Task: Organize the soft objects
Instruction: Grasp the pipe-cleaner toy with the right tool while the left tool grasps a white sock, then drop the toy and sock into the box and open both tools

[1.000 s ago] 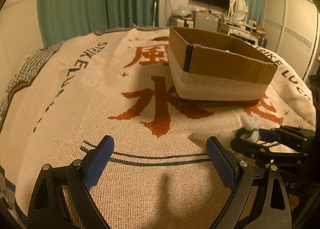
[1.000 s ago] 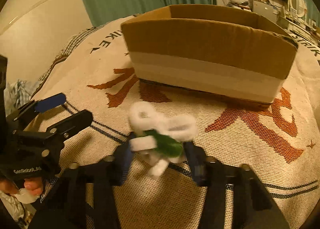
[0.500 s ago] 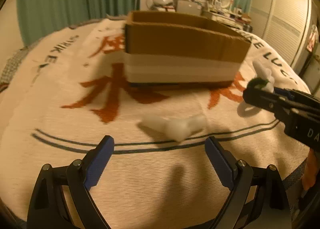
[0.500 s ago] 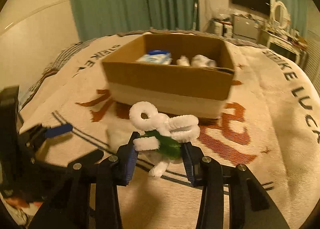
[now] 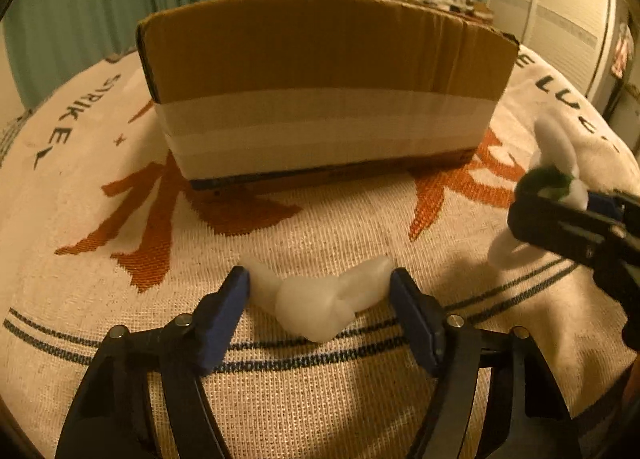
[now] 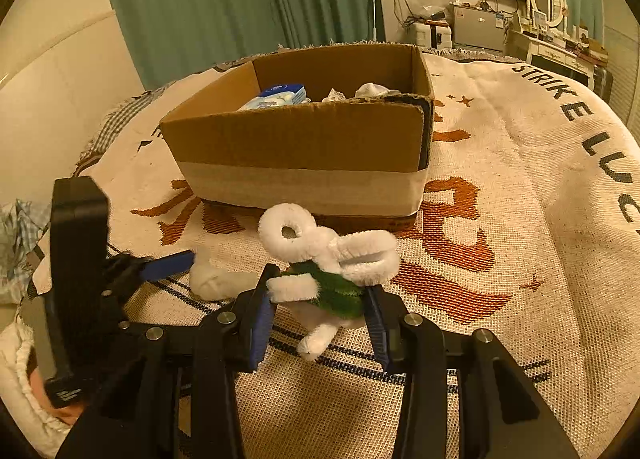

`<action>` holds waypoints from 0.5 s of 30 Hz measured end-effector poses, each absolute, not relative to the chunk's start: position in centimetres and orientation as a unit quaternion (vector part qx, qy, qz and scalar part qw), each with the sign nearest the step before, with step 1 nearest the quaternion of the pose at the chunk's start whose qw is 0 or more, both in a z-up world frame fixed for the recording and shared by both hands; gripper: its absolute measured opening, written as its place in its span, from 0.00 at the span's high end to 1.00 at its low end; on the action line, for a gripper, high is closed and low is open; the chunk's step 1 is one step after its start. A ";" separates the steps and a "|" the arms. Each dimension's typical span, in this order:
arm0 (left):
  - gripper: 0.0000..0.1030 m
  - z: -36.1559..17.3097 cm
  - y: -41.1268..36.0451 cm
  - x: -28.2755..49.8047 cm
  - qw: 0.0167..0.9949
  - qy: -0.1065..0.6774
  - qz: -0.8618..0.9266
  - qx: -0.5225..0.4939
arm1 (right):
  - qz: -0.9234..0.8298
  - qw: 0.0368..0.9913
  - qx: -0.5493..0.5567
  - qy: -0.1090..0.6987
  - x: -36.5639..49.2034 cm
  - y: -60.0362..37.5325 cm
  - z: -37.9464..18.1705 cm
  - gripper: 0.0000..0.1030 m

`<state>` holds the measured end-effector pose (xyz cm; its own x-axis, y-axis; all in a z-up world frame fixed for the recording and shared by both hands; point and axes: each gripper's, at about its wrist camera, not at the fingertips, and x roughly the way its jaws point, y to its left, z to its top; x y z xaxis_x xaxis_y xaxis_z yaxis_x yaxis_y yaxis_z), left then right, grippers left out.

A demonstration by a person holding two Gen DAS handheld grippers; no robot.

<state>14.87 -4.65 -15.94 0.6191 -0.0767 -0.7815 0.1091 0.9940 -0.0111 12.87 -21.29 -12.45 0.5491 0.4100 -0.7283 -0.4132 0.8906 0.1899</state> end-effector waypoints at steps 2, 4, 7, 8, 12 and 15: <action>0.50 -15.7 -4.7 14.3 0.903 0.425 -0.055 0.021 | 0.232 0.881 -0.001 0.413 12.9 -21.3 -12.5 0.61; 0.57 -15.4 -4.6 13.7 0.905 0.420 -0.058 0.024 | 0.227 0.883 0.000 0.411 12.9 -21.3 -12.4 0.61; 0.69 -14.9 -3.8 13.1 0.907 0.416 -0.061 0.013 | 0.224 0.884 0.001 0.410 12.7 -21.4 -12.3 0.61; 0.71 -14.6 -3.4 12.9 0.908 0.414 -0.063 0.007 | 0.224 0.884 0.001 0.410 12.7 -21.4 -12.2 0.61; 0.83 -13.5 -2.8 11.7 0.910 0.408 -0.073 -0.004 | 0.219 0.889 0.000 0.402 11.9 -21.5 -11.7 0.61; 0.87 -13.3 -3.1 11.0 0.911 0.405 -0.077 -0.001 | 0.218 0.891 0.005 0.399 11.1 -21.6 -11.3 0.61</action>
<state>10.96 -3.06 -13.29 0.6605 -0.1412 -0.7374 0.1395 0.9881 -0.0643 11.11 -21.58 -11.30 0.5873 0.3923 -0.7080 -0.3840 0.9050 0.1829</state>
